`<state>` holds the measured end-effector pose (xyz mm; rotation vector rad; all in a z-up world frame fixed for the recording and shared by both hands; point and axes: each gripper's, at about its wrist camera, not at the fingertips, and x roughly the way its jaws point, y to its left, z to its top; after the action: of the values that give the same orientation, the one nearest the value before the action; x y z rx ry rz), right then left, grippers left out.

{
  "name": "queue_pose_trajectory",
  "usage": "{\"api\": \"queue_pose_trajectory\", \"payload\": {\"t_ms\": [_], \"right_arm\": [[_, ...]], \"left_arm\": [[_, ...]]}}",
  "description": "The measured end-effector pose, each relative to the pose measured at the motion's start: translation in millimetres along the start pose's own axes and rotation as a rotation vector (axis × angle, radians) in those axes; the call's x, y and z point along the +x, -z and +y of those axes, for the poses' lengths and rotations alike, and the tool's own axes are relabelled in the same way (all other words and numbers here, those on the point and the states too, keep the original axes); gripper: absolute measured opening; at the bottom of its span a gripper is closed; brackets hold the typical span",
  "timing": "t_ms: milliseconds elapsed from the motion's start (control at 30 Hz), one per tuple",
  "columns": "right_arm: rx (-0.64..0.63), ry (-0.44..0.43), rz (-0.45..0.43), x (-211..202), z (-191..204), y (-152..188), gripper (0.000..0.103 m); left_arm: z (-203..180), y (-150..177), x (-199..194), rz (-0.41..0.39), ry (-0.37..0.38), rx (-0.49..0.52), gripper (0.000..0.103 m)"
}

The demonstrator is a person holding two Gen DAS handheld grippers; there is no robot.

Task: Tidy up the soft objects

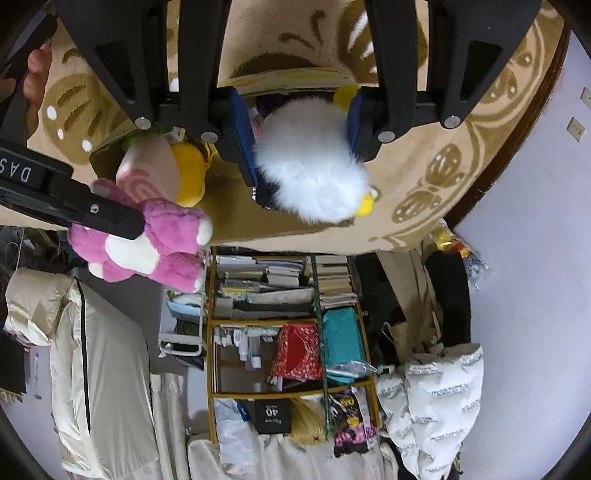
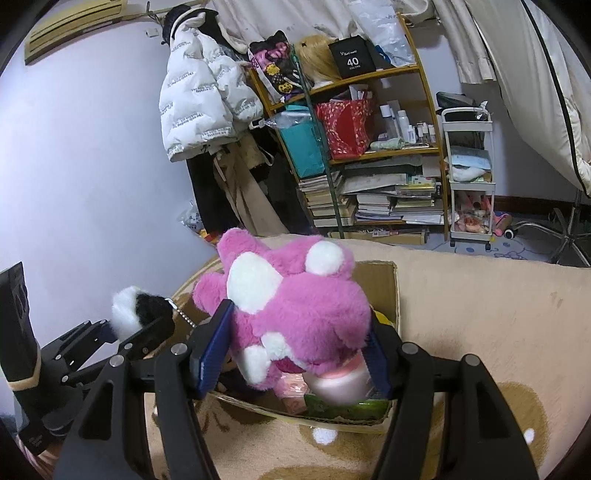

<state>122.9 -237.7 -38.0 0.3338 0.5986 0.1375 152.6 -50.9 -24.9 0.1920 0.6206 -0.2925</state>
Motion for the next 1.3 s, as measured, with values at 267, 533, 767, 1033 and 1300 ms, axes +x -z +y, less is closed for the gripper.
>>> {"api": "queue_pose_trajectory", "payload": {"t_ms": [267,533,767,1033,1300], "right_arm": [[-0.026,0.006,0.048,11.1,3.7,4.6,0.071],[-0.006,-0.008,0.056,12.7,-1.3,7.1,0.072],[-0.003,0.004,0.053,3.6,-2.3,7.7,0.082],[-0.044,0.04,0.028,-20.1,6.3,7.9,0.094],[-0.103,0.048,-0.046,-54.9,22.2,3.8,0.103]], "left_arm": [[-3.6,10.2,15.6,0.056,0.006,0.008,0.045],[0.9,15.3,14.5,0.055,-0.02,-0.014,0.064],[3.8,18.9,3.7,0.079,-0.086,-0.013,0.078],[13.4,20.2,-38.1,0.024,-0.13,-0.042,0.097],[19.3,18.7,-79.8,-0.021,-0.164,-0.078,0.1]]}}
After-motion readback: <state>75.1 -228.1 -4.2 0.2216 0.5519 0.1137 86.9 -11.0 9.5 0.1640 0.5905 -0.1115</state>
